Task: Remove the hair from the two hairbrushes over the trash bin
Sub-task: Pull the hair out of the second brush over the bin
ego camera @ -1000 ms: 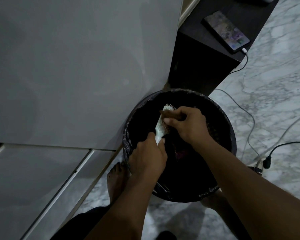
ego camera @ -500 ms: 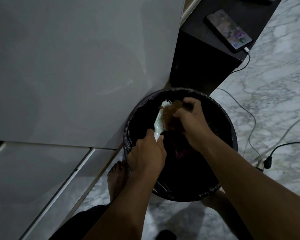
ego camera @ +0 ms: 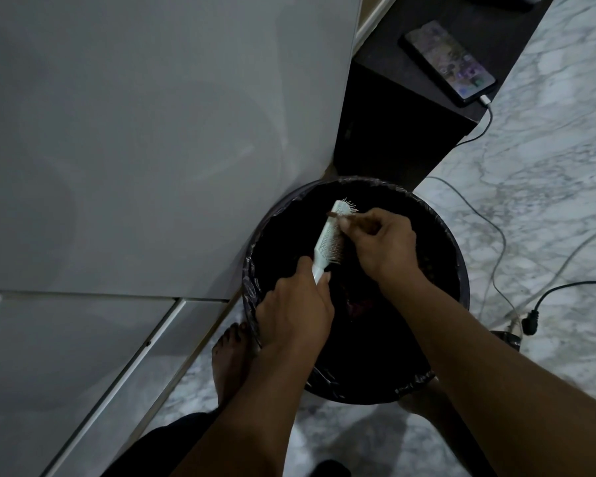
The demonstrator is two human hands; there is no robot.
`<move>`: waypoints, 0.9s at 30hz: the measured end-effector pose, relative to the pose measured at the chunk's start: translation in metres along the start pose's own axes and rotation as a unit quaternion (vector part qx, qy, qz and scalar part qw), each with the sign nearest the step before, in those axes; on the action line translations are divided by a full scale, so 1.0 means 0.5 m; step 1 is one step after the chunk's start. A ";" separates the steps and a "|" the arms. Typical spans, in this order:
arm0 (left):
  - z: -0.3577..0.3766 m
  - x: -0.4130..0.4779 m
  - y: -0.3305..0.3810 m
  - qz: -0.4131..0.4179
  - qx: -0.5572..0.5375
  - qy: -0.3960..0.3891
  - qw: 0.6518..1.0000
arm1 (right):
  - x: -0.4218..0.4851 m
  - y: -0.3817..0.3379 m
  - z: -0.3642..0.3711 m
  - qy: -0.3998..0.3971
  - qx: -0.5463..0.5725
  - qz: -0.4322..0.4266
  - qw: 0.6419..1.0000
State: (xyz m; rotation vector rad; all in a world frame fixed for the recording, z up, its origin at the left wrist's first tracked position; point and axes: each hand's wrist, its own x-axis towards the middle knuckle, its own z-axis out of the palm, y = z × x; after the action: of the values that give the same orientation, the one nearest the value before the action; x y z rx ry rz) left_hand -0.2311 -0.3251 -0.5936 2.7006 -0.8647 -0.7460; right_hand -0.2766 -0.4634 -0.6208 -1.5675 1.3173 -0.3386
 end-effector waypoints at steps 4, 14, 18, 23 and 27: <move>-0.003 0.004 -0.002 -0.012 -0.022 0.012 1.000 | 0.013 0.003 0.007 0.028 0.067 0.070 0.995; -0.001 0.004 -0.003 -0.006 0.016 0.011 1.000 | -0.009 -0.023 0.006 -0.044 0.107 0.075 0.990; -0.005 -0.002 0.005 0.013 0.029 0.013 0.999 | -0.017 -0.031 -0.002 0.002 0.074 0.076 0.994; -0.003 -0.005 0.012 0.029 0.017 0.016 0.999 | -0.009 -0.028 -0.010 0.084 -0.018 0.042 0.995; 0.000 -0.001 0.006 0.016 -0.029 0.021 0.999 | -0.003 -0.027 -0.007 0.089 0.001 0.035 0.995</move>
State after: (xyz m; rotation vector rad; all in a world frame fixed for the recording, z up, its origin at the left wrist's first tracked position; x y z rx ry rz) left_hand -0.2328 -0.3275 -0.5921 2.6363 -0.8607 -0.6955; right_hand -0.2718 -0.4656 -0.6077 -1.5132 1.5054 -0.4434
